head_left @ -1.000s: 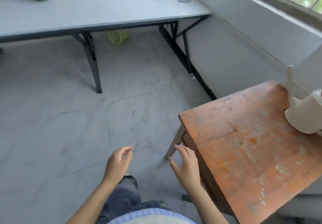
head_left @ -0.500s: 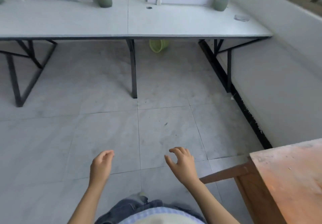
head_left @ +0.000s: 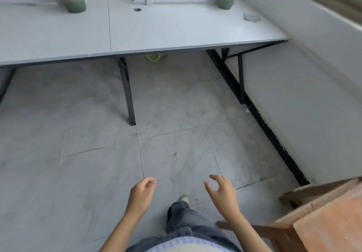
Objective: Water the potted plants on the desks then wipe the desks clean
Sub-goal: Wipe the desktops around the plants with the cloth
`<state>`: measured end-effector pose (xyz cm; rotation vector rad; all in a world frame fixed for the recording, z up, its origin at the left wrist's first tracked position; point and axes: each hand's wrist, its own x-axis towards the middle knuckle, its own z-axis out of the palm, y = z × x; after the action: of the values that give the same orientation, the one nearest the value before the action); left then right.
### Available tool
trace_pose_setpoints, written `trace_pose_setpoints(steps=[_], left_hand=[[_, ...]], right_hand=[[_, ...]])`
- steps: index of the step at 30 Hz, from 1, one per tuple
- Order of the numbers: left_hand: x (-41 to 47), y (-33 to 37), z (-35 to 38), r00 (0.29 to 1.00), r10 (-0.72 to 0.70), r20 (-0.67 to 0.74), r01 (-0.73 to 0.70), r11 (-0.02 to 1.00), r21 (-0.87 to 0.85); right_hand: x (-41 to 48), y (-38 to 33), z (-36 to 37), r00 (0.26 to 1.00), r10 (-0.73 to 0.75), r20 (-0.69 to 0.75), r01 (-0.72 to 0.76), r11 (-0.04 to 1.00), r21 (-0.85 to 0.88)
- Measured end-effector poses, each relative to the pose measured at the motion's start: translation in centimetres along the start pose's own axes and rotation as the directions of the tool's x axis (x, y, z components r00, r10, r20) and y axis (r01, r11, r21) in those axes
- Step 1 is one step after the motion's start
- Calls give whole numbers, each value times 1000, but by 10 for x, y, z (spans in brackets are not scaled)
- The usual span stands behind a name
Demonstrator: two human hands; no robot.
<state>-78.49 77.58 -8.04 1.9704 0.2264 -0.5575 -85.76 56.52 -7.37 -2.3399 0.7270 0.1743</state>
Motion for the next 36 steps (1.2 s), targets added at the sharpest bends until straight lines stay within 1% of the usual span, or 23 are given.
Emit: trace_pose_setpoints(steps=[3,5,7,9,11,13,15,18,21,25,28,31,36], left_hand=[[47,46,9,997,65,34,-67,997,38],[73,77,18,996,85,31,-85,996,13],[93,101,30,996,79,36,-78,997,-11],[106,116,44,996,61,67,-60,998,-26],[118,125,59,990,43,132,-40,999,-25],[137,134,71,983,29,180,-35,999,28],[165,149,80,984,41,171,-55,995,80],[216,181,95,982,71,173,-84,994,71],[279,219,109,977,108,184,-122,990,69],[364,295,108,978,169,120,-169,986,-4],[414,345,105,975,210,80,-205,977,-64],[449,371,115,978,190,91,-187,981,-40],[482,377,150,977,108,183,-110,994,1]], right_hand=[[57,-15,-32,998,15,-64,-10,998,65],[86,-19,-51,994,21,-111,-10,995,96],[110,-19,-63,991,59,-122,-45,993,113],[125,-16,-65,989,111,-98,-98,986,134],[137,-9,-62,988,146,-57,-136,979,154],[155,-5,-61,982,188,-5,-186,971,152],[179,-2,-67,971,240,13,-239,960,144],[228,-2,-80,956,291,-22,-285,946,154],[287,-11,-93,950,310,-44,-300,940,162],[368,-38,-125,948,307,-85,-294,946,140],[417,-61,-154,934,315,-168,-278,937,210],[450,-67,-165,909,376,-179,-328,911,250],[482,-55,-165,890,449,-79,-425,880,214]])
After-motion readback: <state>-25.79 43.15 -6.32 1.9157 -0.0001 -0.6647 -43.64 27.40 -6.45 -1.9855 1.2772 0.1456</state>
